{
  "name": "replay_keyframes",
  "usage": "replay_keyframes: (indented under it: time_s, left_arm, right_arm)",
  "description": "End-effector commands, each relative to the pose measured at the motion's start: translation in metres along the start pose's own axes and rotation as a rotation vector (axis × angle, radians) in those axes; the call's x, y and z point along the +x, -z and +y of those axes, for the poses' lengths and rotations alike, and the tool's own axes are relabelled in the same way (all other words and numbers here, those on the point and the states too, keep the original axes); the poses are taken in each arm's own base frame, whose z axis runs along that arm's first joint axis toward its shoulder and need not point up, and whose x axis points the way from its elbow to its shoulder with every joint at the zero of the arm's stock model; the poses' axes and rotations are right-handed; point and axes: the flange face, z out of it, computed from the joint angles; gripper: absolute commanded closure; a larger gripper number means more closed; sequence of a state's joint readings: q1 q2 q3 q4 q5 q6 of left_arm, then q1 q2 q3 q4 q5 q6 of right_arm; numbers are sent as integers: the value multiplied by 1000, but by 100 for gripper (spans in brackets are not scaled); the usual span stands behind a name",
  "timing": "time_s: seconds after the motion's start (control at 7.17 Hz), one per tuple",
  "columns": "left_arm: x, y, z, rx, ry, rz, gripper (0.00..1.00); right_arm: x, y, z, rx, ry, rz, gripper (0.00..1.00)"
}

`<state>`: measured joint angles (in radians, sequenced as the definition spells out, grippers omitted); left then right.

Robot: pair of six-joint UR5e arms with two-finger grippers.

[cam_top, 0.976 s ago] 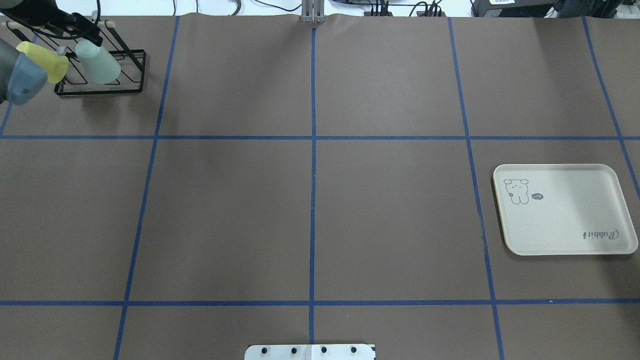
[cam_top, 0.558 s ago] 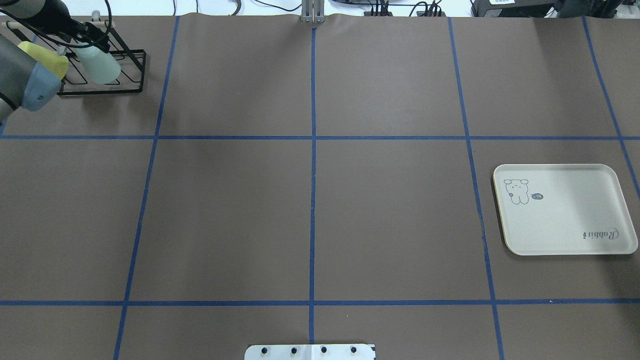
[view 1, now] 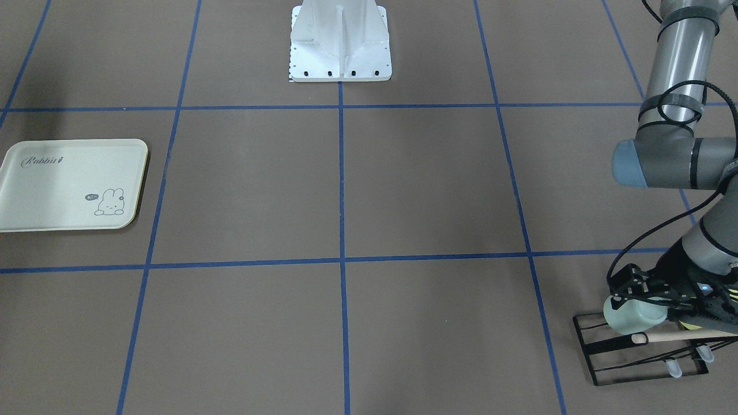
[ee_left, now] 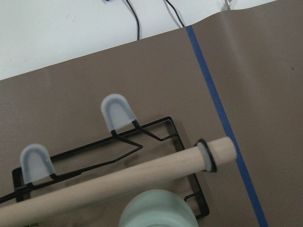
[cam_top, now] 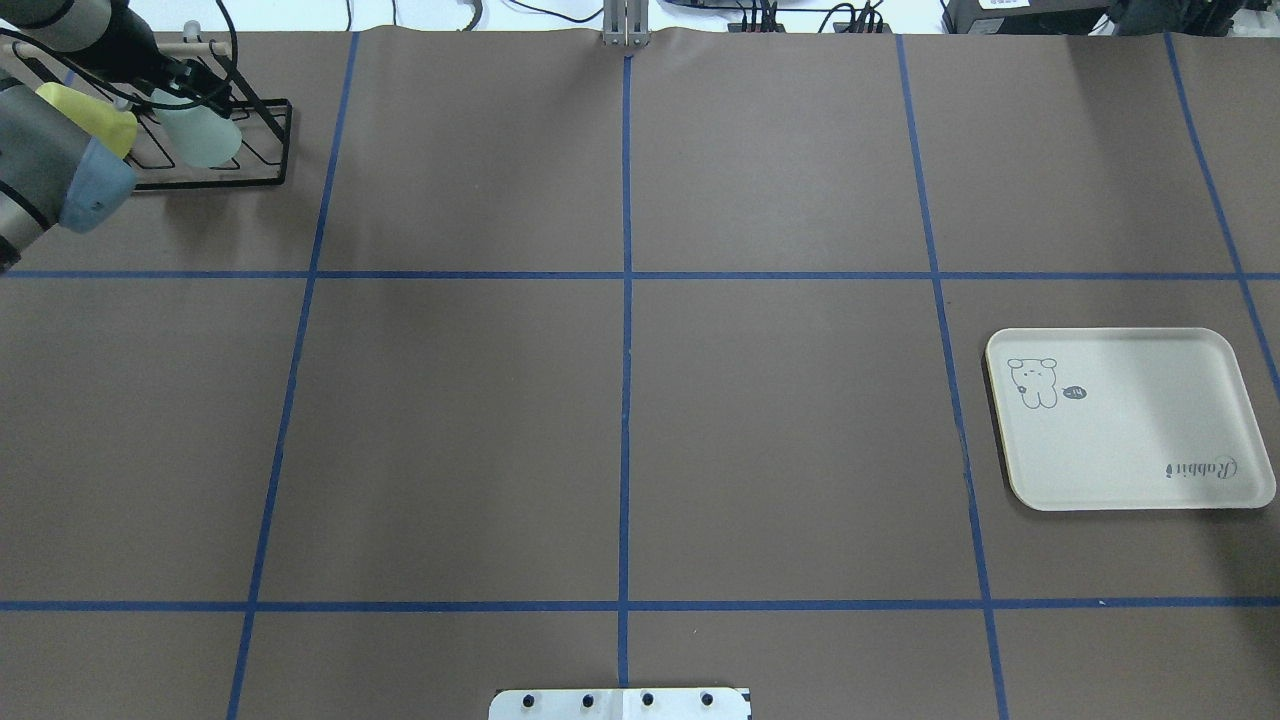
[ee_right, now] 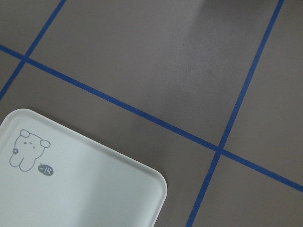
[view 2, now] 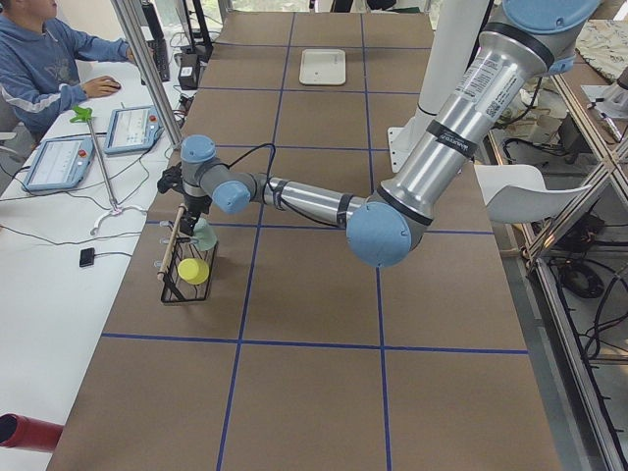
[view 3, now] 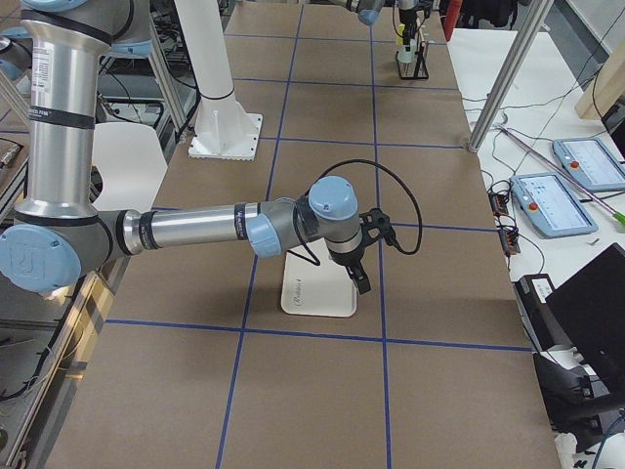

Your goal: Left arm grabs green cup and hands to right arm on tray

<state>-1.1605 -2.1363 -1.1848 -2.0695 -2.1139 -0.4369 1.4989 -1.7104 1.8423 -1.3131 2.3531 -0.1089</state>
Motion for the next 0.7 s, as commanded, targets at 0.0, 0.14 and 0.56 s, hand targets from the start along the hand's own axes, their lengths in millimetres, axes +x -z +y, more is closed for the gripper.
replay_keyframes:
  time_s: [0.0,0.14,0.56]
  left_arm:
    - [-1,-2,1,-3,0,-1,0]
    - [-1,-3,3,-8,0,-2,0]
    - [-3,-5,4,-14,2,-5,5]
  right_arm:
    - [0,0,0,0,0,0,0]
    - [0,0,0,0,0,0,0]
    - [0,0,0,0,0,0,0]
